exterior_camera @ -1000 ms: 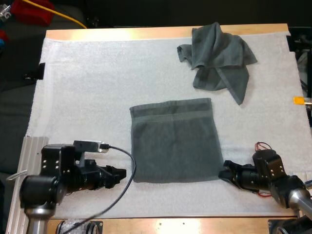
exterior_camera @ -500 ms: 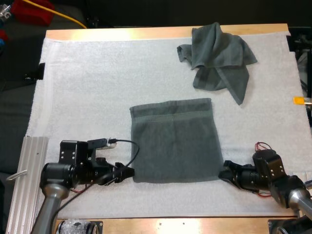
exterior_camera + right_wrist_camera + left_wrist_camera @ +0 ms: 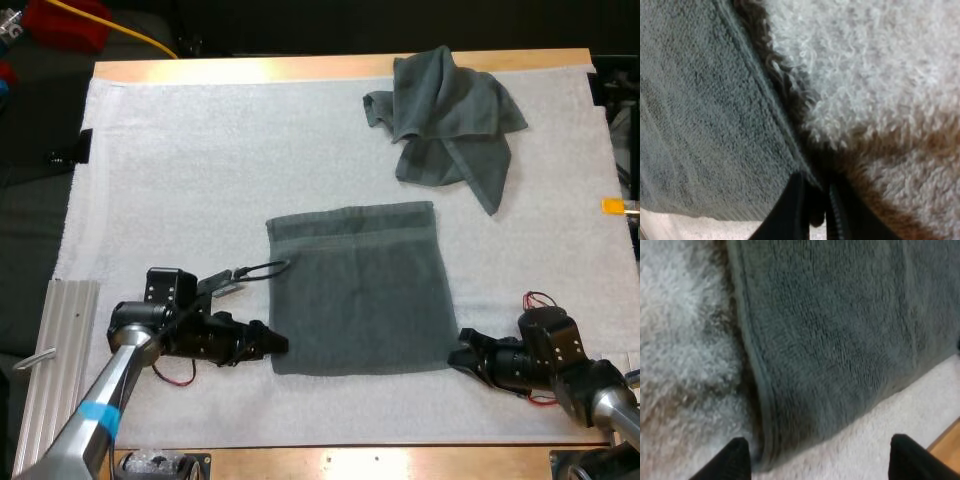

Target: Pick towel from pile, fold and stack

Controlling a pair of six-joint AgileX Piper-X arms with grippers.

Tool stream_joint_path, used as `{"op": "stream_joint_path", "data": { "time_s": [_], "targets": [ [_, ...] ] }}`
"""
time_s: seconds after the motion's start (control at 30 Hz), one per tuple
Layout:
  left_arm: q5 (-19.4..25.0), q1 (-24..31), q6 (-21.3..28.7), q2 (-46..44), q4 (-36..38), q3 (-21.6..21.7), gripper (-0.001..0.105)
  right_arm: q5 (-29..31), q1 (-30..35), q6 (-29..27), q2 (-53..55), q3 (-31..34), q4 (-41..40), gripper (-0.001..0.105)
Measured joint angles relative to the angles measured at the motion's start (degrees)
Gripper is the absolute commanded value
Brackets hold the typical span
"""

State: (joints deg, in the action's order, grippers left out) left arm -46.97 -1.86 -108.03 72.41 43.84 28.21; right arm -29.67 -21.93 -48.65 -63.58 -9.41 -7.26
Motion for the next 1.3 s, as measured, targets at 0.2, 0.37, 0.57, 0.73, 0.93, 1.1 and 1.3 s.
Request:
{"op": "stream_joint_path", "data": {
  "time_s": [0.2, 0.37, 0.57, 0.73, 0.93, 1.1, 1.3],
  "targets": [
    [-0.3, 0.0, 0.0, 4.1, -1.1, 0.0, 0.057, 0.0, 0.0, 0.0, 0.0, 0.0, 0.0, 0.000],
    [-0.6, 0.0, 0.0, 6.3, -2.2, 0.0, 0.057, 0.0, 0.0, 0.0, 0.0, 0.0, 0.0, 0.000],
    [-1.0, -3.5, 0.0, 8.6, -3.7, 0.0, 0.057, 0.0, 0.0, 0.0, 0.0, 0.0, 0.0, 0.000],
    [-1.1, -7.8, 0.0, 9.0, -4.0, 0.0, 0.057, -0.1, 0.0, 0.4, 0.0, 0.0, 0.0, 0.000],
    [-1.1, -8.8, 0.0, 9.0, -3.4, 0.0, 0.057, -0.1, 0.0, 0.6, 0.0, 0.0, 0.0, 0.000],
    [-1.1, -8.8, 0.0, 9.0, -3.4, 0.0, 0.057, -0.1, 0.0, 0.6, 0.0, 0.0, 0.0, 0.000],
    [-1.1, -8.8, 0.0, 9.0, -3.0, 0.0, 0.054, -0.1, 0.0, 0.6, 0.0, 0.0, 0.0, 0.000]
  ]
}}
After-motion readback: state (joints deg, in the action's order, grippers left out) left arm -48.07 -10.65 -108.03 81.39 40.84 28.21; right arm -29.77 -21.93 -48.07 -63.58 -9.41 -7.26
